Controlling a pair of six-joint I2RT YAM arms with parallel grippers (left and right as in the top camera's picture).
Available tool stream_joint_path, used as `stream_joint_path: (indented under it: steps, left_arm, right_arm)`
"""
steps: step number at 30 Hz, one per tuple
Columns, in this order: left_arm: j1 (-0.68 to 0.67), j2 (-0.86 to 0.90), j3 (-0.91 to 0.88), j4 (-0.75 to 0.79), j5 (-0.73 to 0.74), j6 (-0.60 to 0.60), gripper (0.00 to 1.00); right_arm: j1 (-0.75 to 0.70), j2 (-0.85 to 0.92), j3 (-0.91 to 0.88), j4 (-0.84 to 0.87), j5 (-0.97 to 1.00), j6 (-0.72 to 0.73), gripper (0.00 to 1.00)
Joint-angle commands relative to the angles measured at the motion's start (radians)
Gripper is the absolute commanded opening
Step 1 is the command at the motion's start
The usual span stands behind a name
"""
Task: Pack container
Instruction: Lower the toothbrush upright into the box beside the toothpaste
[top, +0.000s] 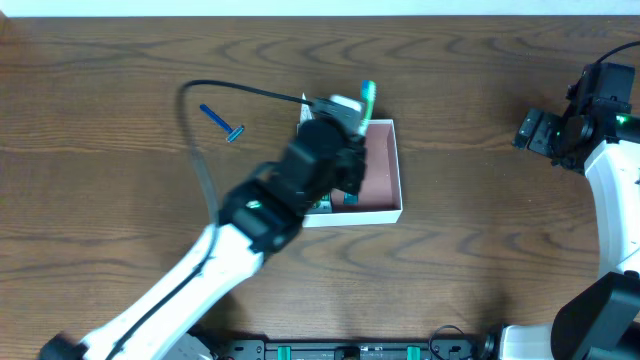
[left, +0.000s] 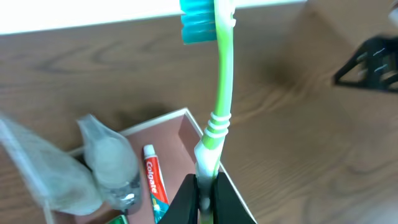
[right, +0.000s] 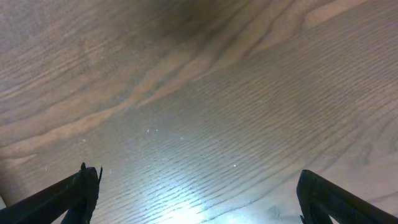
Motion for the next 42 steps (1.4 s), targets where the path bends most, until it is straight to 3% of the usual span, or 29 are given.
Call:
stream_joint_path:
  steps: [1,10,17,24,42]
  left_arm:
    - [-0.056,0.085,0.016,0.023,-0.186,-0.013,0.06]
    - [-0.112,0.230,0.016,0.087,-0.303,-0.013,0.06]
    - [-0.112,0.269,0.016,0.104,-0.393,-0.141,0.06]
    - [-0.112,0.317,0.016,0.103,-0.393,-0.249,0.06]
    - [-0.113,0.343,0.008,0.084,-0.393,-0.253,0.06]
  right_arm:
    - [-0.005,0.008,-0.001,-0.001,0.003,0.011,0.99]
    - [-0.005,0.008,-0.001,-0.001,0.003,0.011,0.99]
    - [-0.005,0.008,-0.001,-0.001,0.003,0.011,0.99]
    - [-0.005,0.008,-0.001,-0.001,0.003,0.011,0.99]
    - [-0.005,0.008,-0.001,-0.001,0.003,0.011,0.99]
